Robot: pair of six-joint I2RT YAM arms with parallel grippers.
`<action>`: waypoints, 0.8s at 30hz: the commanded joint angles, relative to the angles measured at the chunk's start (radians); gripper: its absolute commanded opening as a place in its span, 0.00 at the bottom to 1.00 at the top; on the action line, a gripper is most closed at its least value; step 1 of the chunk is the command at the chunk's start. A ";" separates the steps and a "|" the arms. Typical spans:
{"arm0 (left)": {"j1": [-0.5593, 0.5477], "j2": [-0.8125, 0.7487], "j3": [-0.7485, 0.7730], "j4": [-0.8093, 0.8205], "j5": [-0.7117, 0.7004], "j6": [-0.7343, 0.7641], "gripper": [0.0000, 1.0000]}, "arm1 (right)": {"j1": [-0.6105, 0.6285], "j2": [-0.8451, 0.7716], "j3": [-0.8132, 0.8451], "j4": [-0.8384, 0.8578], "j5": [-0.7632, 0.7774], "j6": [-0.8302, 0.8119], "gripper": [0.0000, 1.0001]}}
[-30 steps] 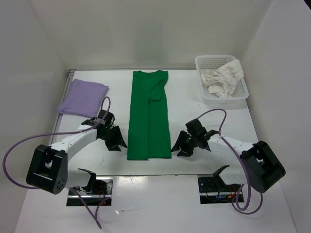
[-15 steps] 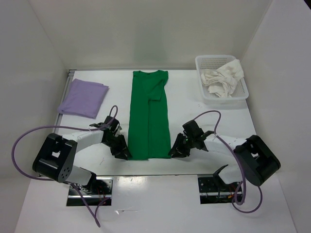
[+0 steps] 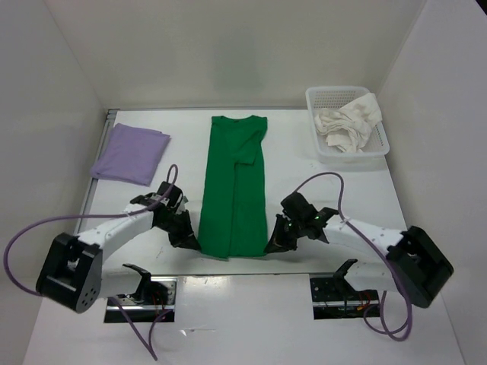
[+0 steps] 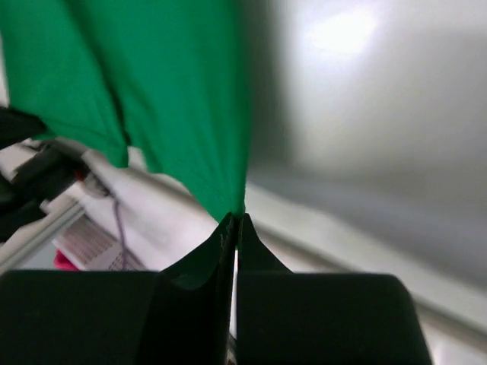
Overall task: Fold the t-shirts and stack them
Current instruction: Grab the bottom of the folded rectangular tshirt with both arms, then fold the folded rectangular tshirt in 1/3 of the way
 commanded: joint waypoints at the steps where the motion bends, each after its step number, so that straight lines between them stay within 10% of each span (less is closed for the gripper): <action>1: -0.005 -0.136 0.088 -0.168 0.032 0.020 0.00 | 0.016 -0.137 0.126 -0.164 0.024 0.018 0.00; 12: 0.145 0.316 0.677 -0.012 -0.115 0.103 0.00 | -0.324 0.342 0.688 -0.160 0.015 -0.339 0.00; 24: 0.173 0.786 1.104 -0.011 -0.221 0.137 0.04 | -0.403 0.780 1.034 -0.134 0.030 -0.423 0.00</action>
